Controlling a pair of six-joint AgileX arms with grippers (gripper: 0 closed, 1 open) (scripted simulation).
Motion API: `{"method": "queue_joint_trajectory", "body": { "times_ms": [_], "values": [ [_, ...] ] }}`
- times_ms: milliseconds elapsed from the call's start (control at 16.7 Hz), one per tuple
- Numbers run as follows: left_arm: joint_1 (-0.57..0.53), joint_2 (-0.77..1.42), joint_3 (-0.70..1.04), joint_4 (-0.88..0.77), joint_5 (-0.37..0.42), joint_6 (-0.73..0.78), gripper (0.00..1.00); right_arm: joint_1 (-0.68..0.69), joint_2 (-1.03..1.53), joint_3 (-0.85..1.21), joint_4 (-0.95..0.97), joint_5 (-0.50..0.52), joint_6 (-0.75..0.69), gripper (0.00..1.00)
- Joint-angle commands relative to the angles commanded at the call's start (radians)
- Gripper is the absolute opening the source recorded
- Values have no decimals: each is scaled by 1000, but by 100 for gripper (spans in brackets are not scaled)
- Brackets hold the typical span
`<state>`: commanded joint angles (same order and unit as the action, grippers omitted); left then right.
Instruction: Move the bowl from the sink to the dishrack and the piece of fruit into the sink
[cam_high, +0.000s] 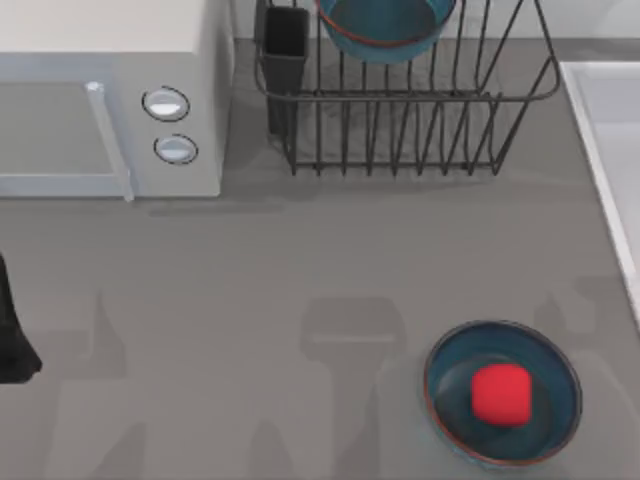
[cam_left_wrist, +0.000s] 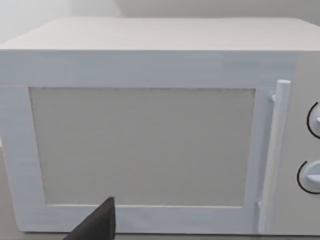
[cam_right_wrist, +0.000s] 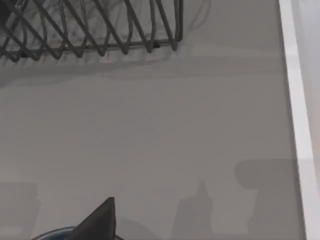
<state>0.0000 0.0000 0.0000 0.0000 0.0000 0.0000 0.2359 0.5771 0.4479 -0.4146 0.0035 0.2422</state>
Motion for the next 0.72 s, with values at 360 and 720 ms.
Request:
{"method": "queue_joint_trajectory", "body": {
  "times_ms": [360,720],
  "values": [
    [0,0,0,0,0,0,100,215,622,400,-365,-4,214,100],
    [0,0,0,0,0,0,100,358,1026,674,-617,-4,362,100]
  ]
}}
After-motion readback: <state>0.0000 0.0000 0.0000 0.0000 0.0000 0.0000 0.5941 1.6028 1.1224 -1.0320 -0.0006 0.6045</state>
